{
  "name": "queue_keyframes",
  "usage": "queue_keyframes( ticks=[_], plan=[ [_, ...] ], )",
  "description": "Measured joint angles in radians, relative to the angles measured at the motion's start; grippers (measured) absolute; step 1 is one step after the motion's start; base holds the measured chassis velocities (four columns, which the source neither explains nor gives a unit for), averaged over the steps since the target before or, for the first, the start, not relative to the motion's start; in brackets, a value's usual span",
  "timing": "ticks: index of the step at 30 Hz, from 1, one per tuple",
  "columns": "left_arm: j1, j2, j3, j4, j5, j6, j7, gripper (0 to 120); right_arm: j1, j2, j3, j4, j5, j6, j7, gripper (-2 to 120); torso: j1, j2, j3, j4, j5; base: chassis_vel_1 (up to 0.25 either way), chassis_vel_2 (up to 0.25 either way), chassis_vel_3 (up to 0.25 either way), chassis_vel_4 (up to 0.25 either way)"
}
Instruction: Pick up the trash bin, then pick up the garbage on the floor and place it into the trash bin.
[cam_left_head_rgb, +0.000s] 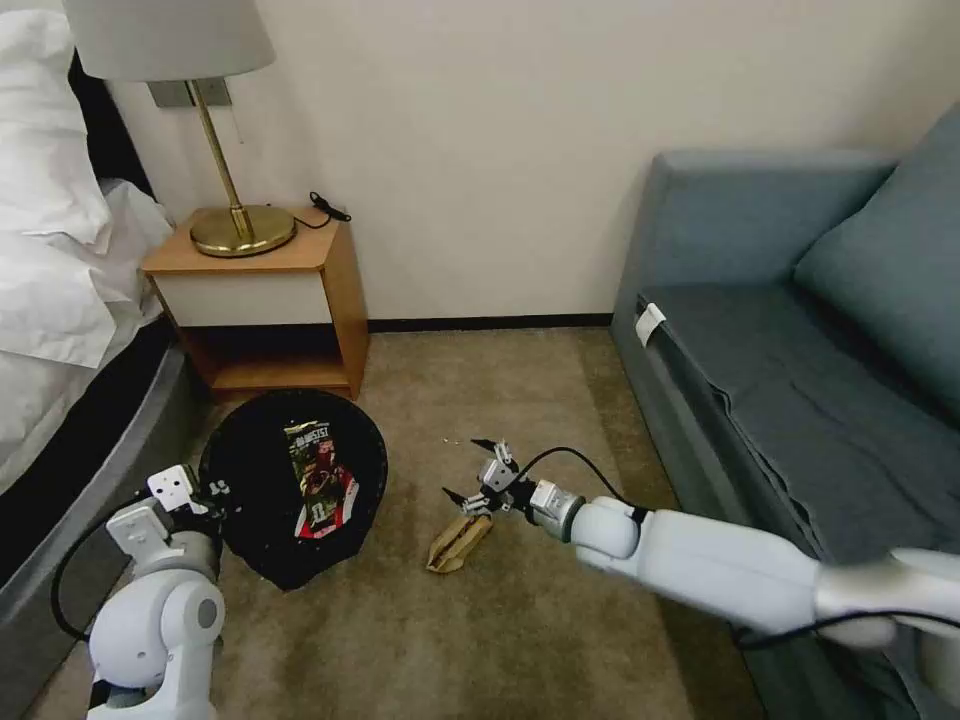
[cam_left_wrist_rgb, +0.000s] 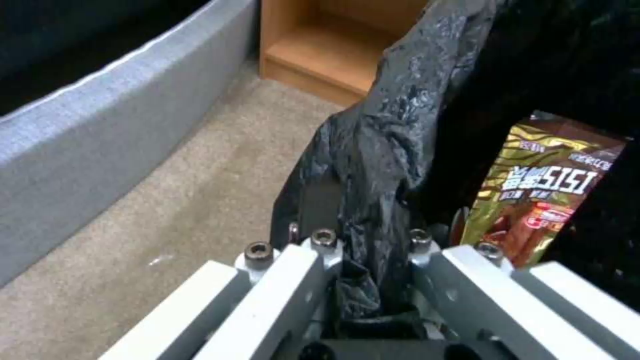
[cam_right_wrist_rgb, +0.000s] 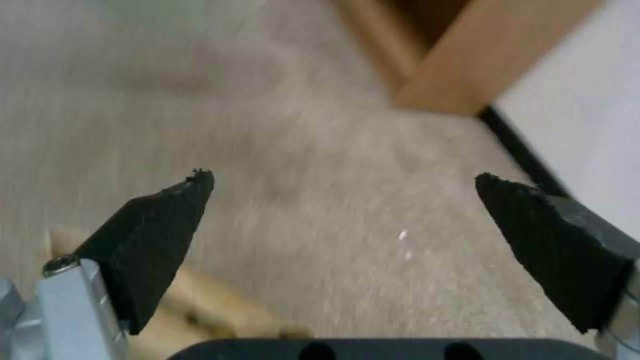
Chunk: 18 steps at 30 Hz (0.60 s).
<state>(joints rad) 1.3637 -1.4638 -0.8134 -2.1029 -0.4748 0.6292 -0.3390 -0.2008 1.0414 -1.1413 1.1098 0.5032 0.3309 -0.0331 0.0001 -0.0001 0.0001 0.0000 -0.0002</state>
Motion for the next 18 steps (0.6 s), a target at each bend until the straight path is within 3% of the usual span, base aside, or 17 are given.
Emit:
queue_keyframes(
  ticks=[3, 6, 11, 18],
  plan=[
    [0.000, -0.001, 0.001, 0.003, 0.000, -0.002, 0.003, 3, 0.015, 0.041, -0.018, -0.099, -0.034, 0.049, -0.078, 100, 0.000, 0.000, 0.000, -0.0002, 0.0000, 0.000, 0.000, 0.000, 0.000],
    [0.004, -0.001, 0.001, 0.008, 0.001, -0.009, 0.006, 3, 0.030, 0.142, -0.033, -0.291, -0.099, 0.157, -0.224, 100, 0.000, 0.000, 0.000, 0.0002, 0.0000, 0.000, 0.000, 0.000, 0.000],
    [0.009, -0.001, -0.002, 0.012, 0.001, -0.015, 0.009, 3, 0.019, 0.240, -0.040, -0.479, -0.171, 0.258, -0.310, 100, 0.000, 0.000, 0.000, 0.0002, 0.0001, 0.000, 0.000, 0.000, 0.000],
    [0.020, -0.002, -0.003, 0.009, 0.001, -0.018, 0.010, 3, -0.011, 0.311, -0.042, -0.650, -0.212, 0.310, -0.366, 100, 0.000, 0.000, 0.000, -0.0001, 0.0000, 0.000, 0.000, 0.000, 0.000]
  ],
)
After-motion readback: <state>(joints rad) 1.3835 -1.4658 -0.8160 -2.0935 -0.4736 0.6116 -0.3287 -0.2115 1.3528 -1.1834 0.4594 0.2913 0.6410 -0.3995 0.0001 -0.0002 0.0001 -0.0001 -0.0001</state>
